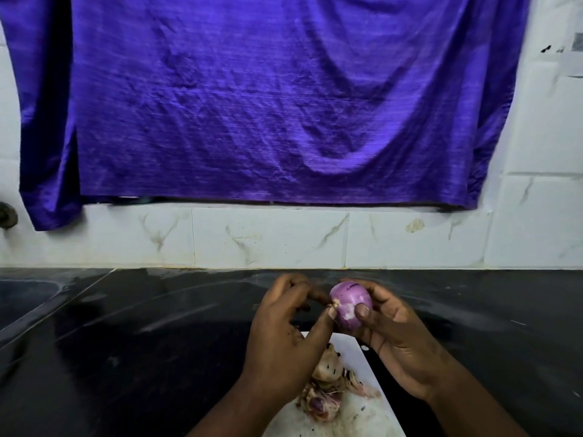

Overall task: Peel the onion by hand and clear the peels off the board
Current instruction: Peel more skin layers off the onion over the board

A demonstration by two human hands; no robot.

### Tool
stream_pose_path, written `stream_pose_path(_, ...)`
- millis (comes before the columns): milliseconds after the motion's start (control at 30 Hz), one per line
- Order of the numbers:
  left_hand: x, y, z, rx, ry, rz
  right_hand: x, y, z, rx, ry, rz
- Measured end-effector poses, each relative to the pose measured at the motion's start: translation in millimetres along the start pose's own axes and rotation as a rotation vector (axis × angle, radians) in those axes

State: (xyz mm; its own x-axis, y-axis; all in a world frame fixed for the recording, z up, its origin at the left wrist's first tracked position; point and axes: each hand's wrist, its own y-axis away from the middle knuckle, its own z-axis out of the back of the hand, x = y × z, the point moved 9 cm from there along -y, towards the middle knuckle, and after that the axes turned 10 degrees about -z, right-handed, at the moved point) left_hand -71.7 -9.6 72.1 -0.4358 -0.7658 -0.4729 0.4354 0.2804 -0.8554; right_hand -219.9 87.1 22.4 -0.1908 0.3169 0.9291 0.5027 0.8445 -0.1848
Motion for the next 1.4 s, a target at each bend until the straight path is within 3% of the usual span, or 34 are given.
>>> stream_pose_path(400, -3, -1, 4, 0.036, -0.249, -0.105, 1, 2, 0, -0.135, 0.189, -0.002)
stream_pose_path(667, 1, 0, 0, 0.079, -0.265, -0.089, 2, 4, 1, -0.138, 0.305, 0.001)
stream_pose_path(1000, -20, 3, -12, 0.189, -0.542, -0.314, 3, 4, 1, -0.161, 0.357, 0.022)
stream_pose_path(1400, -32, 0, -25, 0.364, -0.622, -0.281, 0, 1, 3, -0.148, 0.398, 0.033)
